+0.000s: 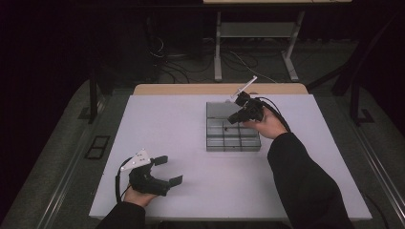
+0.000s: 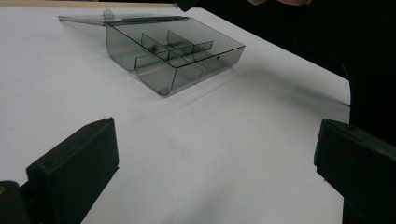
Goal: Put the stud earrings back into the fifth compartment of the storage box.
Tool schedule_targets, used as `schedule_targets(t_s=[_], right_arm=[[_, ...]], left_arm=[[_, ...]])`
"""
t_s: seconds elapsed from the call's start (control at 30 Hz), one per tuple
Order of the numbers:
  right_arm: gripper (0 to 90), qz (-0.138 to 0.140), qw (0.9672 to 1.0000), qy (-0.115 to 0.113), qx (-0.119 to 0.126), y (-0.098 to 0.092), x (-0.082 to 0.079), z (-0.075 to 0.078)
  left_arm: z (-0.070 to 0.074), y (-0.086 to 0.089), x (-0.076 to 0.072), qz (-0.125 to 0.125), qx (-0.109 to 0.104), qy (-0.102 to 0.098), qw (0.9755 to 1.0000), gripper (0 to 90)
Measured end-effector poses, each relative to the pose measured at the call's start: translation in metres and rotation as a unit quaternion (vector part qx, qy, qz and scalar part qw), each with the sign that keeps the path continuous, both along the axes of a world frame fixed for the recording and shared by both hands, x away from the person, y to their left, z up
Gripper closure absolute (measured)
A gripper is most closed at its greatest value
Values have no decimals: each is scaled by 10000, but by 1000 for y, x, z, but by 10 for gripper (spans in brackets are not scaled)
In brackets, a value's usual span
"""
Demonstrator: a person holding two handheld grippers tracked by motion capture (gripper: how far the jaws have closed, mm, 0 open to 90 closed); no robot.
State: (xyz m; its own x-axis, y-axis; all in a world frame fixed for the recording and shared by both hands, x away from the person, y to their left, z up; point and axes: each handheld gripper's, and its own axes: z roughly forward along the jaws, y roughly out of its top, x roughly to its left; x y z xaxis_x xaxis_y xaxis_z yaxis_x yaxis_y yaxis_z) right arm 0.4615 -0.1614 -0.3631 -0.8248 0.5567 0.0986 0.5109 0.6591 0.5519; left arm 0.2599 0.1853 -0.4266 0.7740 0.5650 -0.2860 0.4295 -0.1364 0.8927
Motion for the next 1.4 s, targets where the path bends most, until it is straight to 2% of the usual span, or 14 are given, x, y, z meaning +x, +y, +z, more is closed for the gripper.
schedule_targets(t_s=[0.27,0.5,0.6,0.67,0.77,0.93,1.03,1.13,1.23,1.3,1.4], right_arm=[[798,-119,9998,156,-63,2,12,-18],[798,-179,9995,264,-72,5,16,-29],[785,-157,9995,250,-85,5,15,-30],[720,-220,9996,193,-37,4,13,-27],[690,-249,9996,126,58,0,9,-21],[609,-349,9992,35,182,-13,-5,-9],[546,-418,9985,-46,350,-25,-18,-3],[467,-500,9978,-140,415,-36,-33,2],[357,-634,9964,-211,522,-48,-48,4],[241,-742,9952,-194,604,-57,-59,4],[123,-857,9936,-259,683,-70,-77,2]], left_arm=[[0,-2,0,-34,3,-2,10000,0],[0,-2,0,-42,-18,-3,10000,0],[0,-2,0,-44,-23,2,10000,0],[0,-2,0,-42,-34,4,10000,0],[0,-2,0,-29,-48,9,10000,0],[0,-2,0,-38,-40,6,10000,0],[0,-2,0,-38,-29,10,10000,0],[0,-2,-1,-44,-24,4,10000,0],[0,-2,-1,-48,-5,1,10000,0],[0,-2,-1,-54,-11,-6,10000,0],[0,-3,0,-69,-10,-6,10000,0]])
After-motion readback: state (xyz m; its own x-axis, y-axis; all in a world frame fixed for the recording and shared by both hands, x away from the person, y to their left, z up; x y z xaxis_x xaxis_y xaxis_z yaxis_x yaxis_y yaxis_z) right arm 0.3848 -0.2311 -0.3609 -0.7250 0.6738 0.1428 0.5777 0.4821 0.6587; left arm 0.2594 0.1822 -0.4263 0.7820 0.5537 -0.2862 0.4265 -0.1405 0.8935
